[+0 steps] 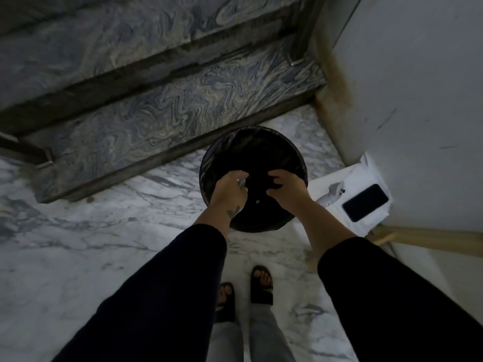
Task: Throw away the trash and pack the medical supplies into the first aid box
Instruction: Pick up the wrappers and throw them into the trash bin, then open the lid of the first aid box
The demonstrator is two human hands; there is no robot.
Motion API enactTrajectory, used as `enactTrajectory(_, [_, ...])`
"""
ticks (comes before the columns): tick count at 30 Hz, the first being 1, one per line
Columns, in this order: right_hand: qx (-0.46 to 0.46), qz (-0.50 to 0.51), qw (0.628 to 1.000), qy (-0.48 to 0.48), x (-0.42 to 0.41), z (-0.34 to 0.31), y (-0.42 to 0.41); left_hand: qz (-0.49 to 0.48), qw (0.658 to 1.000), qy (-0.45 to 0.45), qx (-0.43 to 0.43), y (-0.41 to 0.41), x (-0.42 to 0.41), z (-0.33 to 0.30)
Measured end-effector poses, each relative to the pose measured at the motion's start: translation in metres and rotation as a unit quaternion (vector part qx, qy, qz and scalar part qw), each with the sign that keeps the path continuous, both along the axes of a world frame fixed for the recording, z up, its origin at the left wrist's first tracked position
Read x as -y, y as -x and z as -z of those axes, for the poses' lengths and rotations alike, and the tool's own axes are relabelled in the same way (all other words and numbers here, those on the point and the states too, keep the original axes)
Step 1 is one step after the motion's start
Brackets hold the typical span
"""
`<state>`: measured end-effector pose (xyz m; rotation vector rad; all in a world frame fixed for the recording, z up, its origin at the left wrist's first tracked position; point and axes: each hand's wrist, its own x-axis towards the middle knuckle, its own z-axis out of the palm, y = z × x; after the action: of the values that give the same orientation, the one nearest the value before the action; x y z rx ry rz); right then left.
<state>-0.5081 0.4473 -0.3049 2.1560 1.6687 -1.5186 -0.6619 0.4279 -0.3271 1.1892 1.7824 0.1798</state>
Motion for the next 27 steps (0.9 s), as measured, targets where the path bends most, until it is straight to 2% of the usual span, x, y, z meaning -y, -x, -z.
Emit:
enactTrajectory(3, [0.024, -0.028, 0.999, -0.014, 0.000, -0.028, -0.004, 0.032, 0.999, -0.008, -0.014, 0.001, -0.005, -0.029])
enactTrajectory(5, [0.051, -0.052, 0.997, -0.029, 0.004, -0.054, -0.009, 0.101, 0.994, -0.016, -0.043, 0.000, -0.008, -0.059])
enactTrajectory(11, [0.111, -0.072, 0.988, -0.085, 0.033, -0.163, -0.032, 0.300, 0.944, -0.063, -0.118, -0.009, -0.005, -0.173])
enactTrajectory(16, [0.153, -0.029, 0.977, -0.147, 0.076, -0.255, -0.069, 0.382, 0.902, -0.145, -0.144, -0.043, 0.012, -0.260])
enactTrajectory(21, [0.182, 0.050, 0.966, -0.177, 0.134, -0.328, -0.119, 0.446, 0.861, -0.203, -0.137, -0.104, 0.037, -0.317])
enactTrajectory(25, [0.216, 0.129, 0.948, -0.196, 0.184, -0.365, -0.168, 0.476, 0.848, -0.214, -0.093, -0.166, 0.058, -0.349])
enactTrajectory(27, [0.232, 0.170, 0.937, -0.199, 0.210, -0.377, -0.194, 0.513, 0.822, -0.230, -0.089, -0.200, 0.070, -0.363])
